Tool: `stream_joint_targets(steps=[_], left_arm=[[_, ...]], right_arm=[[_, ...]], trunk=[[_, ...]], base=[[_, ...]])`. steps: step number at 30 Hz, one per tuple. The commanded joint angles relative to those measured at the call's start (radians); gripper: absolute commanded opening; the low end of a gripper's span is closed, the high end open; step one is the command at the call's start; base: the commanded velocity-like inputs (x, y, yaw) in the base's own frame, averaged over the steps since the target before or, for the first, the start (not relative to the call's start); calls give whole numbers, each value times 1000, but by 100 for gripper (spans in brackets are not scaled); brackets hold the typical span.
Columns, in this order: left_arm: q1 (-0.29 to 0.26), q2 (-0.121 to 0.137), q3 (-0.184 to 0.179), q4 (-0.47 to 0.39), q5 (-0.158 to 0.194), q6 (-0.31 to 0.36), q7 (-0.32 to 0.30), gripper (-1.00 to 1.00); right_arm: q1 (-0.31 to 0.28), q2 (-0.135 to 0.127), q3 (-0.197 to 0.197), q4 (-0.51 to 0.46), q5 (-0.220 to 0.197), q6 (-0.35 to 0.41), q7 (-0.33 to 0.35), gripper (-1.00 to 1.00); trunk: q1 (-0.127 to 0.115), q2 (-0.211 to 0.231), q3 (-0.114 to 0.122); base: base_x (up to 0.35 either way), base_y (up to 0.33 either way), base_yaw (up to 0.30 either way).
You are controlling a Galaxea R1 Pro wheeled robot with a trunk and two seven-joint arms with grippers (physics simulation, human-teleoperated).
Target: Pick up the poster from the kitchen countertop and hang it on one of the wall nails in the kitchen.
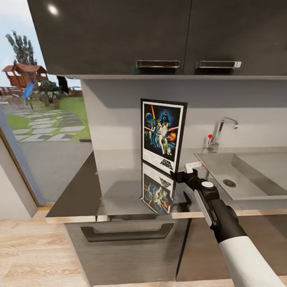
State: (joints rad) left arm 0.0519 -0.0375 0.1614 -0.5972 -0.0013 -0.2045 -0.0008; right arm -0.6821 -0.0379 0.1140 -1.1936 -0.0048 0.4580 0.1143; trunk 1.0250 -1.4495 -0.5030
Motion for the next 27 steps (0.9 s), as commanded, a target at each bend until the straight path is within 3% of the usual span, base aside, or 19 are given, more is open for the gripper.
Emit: stream_joint_targets(steps=[1,12,27], left_arm=[[0,-1,3,-1,0,-4,0,100],[0,-1,3,-1,0,-9,1,100],[0,-1,3,-1,0,-9,1,100]], right_arm=[[-1,-1,1,-1,-1,5,2,100],[-5,-1,1,-3,-1,4,77,100],[-8,0,1,-3,0,2,87,100]], trunk=[[0,-1,-1],[0,-1,-1],[0,-1,-1]], base=[[0,0,0],[0,0,0],[1,0,0]])
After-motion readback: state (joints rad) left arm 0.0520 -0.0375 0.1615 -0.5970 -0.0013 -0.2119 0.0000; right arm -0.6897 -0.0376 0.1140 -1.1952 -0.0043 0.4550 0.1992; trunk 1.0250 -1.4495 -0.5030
